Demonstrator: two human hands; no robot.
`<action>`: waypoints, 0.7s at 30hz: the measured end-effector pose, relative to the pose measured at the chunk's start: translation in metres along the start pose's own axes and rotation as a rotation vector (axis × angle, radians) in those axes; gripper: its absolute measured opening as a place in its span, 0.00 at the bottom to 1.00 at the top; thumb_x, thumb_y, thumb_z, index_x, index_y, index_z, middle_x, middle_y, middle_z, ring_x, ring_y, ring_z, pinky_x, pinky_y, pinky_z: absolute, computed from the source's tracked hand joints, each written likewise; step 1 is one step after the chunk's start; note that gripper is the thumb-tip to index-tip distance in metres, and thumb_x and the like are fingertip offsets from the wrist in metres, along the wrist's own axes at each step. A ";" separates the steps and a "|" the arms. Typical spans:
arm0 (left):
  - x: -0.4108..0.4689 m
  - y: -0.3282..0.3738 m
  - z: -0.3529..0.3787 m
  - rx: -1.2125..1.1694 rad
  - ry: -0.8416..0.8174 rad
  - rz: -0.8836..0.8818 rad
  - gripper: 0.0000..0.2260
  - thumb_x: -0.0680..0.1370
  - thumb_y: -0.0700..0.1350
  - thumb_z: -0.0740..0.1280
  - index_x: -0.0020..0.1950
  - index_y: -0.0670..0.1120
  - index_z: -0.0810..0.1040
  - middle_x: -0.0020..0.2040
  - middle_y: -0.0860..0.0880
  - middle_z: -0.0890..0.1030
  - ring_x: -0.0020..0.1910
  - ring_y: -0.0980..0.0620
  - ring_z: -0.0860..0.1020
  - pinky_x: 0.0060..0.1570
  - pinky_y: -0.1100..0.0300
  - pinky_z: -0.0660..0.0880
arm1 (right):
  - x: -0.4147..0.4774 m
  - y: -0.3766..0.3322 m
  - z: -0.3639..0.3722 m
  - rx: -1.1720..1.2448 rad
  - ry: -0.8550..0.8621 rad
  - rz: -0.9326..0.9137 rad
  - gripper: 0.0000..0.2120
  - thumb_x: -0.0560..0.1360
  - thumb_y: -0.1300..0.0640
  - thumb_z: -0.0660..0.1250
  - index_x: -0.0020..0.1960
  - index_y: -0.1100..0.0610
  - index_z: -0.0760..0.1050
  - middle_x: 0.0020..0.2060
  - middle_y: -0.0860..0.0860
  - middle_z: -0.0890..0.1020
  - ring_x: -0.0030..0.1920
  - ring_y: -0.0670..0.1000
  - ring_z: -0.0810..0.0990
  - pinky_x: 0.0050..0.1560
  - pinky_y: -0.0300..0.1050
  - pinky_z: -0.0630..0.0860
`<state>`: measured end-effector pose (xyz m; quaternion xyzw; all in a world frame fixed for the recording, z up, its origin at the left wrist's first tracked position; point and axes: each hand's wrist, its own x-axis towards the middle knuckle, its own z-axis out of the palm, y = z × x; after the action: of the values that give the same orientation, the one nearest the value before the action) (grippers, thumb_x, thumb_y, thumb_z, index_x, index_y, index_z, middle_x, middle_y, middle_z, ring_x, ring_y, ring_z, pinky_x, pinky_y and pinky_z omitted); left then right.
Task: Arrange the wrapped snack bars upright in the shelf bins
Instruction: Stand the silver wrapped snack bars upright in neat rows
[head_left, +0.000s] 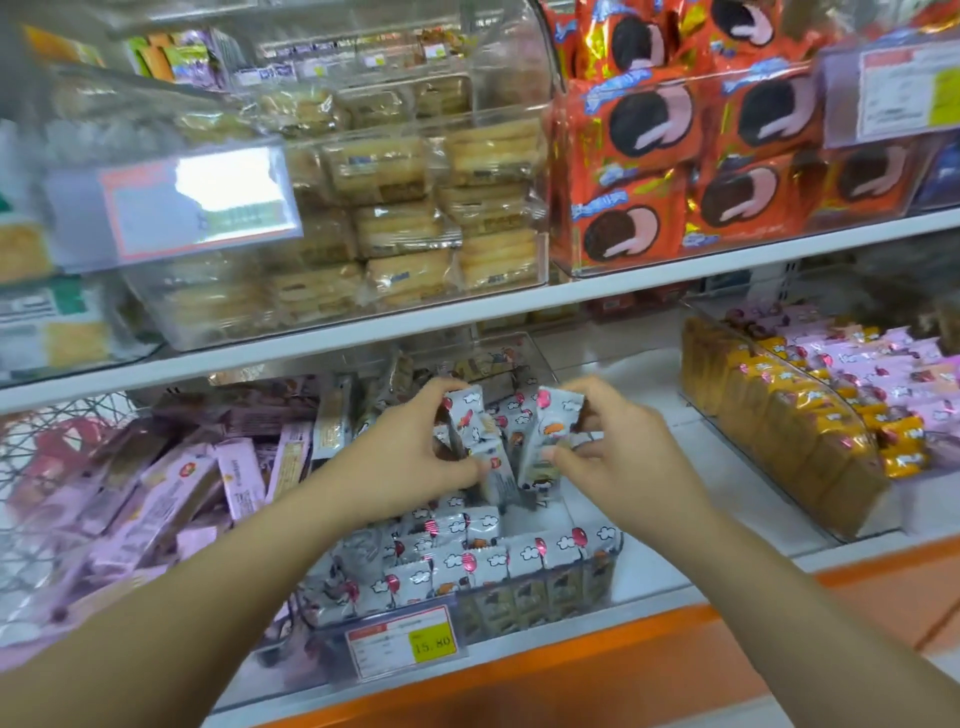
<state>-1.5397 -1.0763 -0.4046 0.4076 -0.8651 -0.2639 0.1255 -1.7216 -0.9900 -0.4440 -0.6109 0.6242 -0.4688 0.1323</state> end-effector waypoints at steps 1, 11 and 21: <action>-0.005 0.000 -0.001 -0.043 0.045 -0.011 0.30 0.73 0.52 0.71 0.68 0.58 0.59 0.29 0.52 0.79 0.22 0.58 0.71 0.23 0.66 0.66 | 0.003 -0.002 0.006 -0.062 -0.040 -0.001 0.15 0.73 0.60 0.69 0.55 0.48 0.70 0.40 0.50 0.80 0.41 0.49 0.81 0.44 0.50 0.80; -0.048 -0.015 -0.021 -0.242 0.422 -0.035 0.22 0.73 0.50 0.71 0.59 0.59 0.60 0.43 0.56 0.80 0.37 0.61 0.78 0.30 0.70 0.72 | 0.029 -0.011 0.053 -0.198 -0.533 0.207 0.11 0.76 0.56 0.68 0.57 0.57 0.72 0.38 0.50 0.75 0.36 0.49 0.76 0.40 0.42 0.74; -0.051 -0.027 -0.020 -0.241 0.422 -0.036 0.25 0.73 0.53 0.71 0.61 0.60 0.59 0.42 0.56 0.80 0.38 0.61 0.78 0.29 0.74 0.68 | 0.038 -0.002 0.060 0.069 -0.586 0.623 0.22 0.80 0.43 0.53 0.66 0.56 0.68 0.50 0.54 0.70 0.49 0.54 0.71 0.61 0.54 0.72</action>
<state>-1.4808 -1.0583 -0.4034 0.4514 -0.7746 -0.2762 0.3464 -1.6850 -1.0488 -0.4586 -0.4959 0.6987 -0.2336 0.4597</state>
